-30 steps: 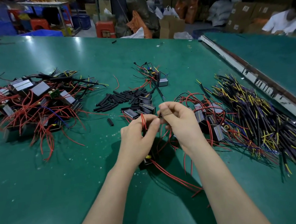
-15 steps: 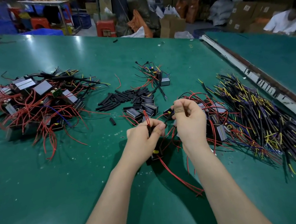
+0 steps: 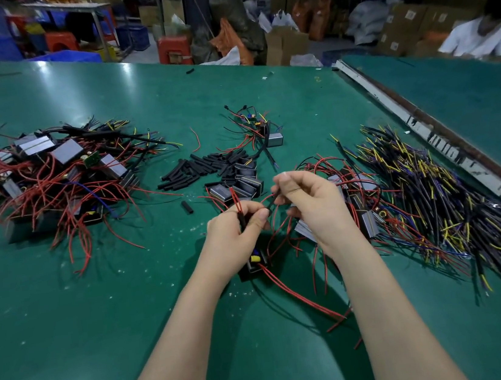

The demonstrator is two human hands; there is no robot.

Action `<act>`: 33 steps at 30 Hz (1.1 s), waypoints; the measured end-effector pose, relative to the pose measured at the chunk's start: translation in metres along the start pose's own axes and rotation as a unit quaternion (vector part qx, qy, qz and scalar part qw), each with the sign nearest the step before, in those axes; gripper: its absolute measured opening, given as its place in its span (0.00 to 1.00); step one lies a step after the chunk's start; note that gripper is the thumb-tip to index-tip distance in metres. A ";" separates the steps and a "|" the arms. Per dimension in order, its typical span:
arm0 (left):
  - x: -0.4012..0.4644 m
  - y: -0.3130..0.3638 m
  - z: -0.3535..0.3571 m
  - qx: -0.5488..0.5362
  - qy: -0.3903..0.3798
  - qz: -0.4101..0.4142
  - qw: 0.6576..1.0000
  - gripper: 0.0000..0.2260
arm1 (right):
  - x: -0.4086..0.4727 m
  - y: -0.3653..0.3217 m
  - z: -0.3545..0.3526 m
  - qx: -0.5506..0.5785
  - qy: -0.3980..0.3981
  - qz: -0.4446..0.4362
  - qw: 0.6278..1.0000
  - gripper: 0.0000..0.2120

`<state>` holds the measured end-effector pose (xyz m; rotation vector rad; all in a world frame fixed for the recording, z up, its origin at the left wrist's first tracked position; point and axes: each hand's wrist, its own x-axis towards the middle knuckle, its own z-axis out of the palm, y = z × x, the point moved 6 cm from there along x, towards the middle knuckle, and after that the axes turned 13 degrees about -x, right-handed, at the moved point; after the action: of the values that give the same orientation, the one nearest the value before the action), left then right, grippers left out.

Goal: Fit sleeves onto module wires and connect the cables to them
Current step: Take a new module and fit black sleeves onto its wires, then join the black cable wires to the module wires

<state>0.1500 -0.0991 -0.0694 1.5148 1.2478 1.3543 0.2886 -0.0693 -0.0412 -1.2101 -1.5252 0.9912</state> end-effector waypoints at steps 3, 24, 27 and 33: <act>0.000 0.000 0.002 -0.002 -0.013 -0.006 1.000 0.09 | 0.000 0.001 -0.006 -0.034 0.065 -0.002 0.997 0.06; -0.002 0.010 0.012 0.104 -0.046 0.046 0.992 0.05 | -0.007 -0.015 0.011 -0.136 0.029 -0.117 0.983 0.07; -0.002 0.010 0.011 0.099 -0.036 0.048 0.993 0.04 | -0.009 -0.019 0.012 -0.136 0.034 -0.133 0.981 0.11; -0.004 0.010 0.015 0.106 -0.034 0.042 0.993 0.13 | -0.006 -0.026 -0.010 -0.140 0.133 -0.135 0.972 0.06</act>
<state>0.1670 -0.1041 -0.0634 1.7633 1.3301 1.2427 0.2929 -0.0794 -0.0150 -1.2309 -1.5942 0.4248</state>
